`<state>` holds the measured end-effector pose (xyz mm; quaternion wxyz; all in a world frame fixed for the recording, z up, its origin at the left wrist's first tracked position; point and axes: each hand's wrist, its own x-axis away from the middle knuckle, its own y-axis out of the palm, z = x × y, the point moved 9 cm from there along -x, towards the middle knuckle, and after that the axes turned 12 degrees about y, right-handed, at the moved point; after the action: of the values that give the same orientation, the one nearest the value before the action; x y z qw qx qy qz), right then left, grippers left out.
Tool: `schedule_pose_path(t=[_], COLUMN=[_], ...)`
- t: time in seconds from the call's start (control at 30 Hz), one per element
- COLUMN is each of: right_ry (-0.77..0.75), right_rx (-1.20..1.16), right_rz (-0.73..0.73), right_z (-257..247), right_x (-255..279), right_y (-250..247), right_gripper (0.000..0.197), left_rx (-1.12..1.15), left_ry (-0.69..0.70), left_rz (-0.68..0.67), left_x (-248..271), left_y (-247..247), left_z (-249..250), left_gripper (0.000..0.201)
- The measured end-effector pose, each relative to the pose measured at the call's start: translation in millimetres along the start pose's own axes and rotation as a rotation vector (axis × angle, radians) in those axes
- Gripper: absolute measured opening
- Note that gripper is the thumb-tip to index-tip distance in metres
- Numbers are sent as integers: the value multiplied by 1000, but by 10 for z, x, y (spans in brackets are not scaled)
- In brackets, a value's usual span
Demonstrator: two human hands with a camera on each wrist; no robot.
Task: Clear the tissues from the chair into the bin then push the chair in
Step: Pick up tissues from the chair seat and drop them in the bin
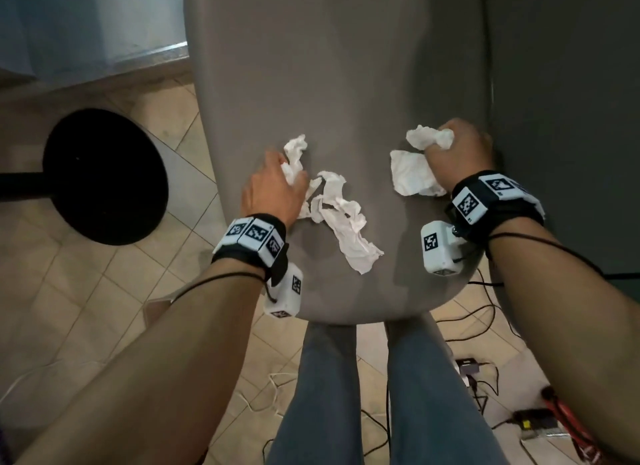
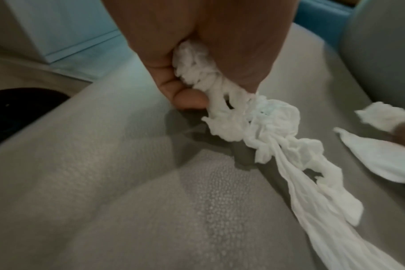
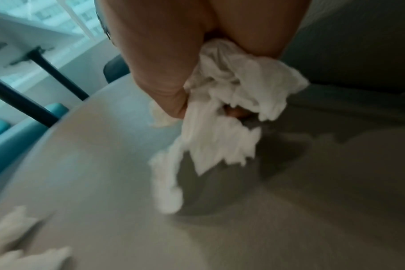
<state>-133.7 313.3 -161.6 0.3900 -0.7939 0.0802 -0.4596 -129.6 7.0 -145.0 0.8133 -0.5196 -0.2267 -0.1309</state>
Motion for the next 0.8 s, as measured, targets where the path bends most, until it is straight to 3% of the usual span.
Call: schedule_pose_path(t=[0.13,0.23,0.33,0.43,0.5,0.67,0.73,0.8], right_ry=[-118,-174,-273,-369,-349,-382,-348,-260], right_rx=[-163,-184,-65,172,243,257,203,91], right_rz=[-8,-178,-370,-444,-424,-212,-222,-209], right_z=[-86,-200,-359,-402,-336,-230,-150,-40], right_x=[299,575,852,977,927,767,730,677], right_y=[4,226,531,805,894,784,751,643], right_gripper=[24,31,43,52,47,25,24,24], left_rx=[72,215,418,412,398,345,295,234], left_ry=[15,-20,-57,11,24,48,44,64], left_rz=[89,183,295,352,334,208,138,11], left_x=[-16,52,202,375,493,757,813,846], left_y=[-57,-171,-291,-392,-347,-24,135,359], left_z=[53,-16,-129,-91,-79,18,72,162], left_gripper=[26,15,15,11,11,25,22,33])
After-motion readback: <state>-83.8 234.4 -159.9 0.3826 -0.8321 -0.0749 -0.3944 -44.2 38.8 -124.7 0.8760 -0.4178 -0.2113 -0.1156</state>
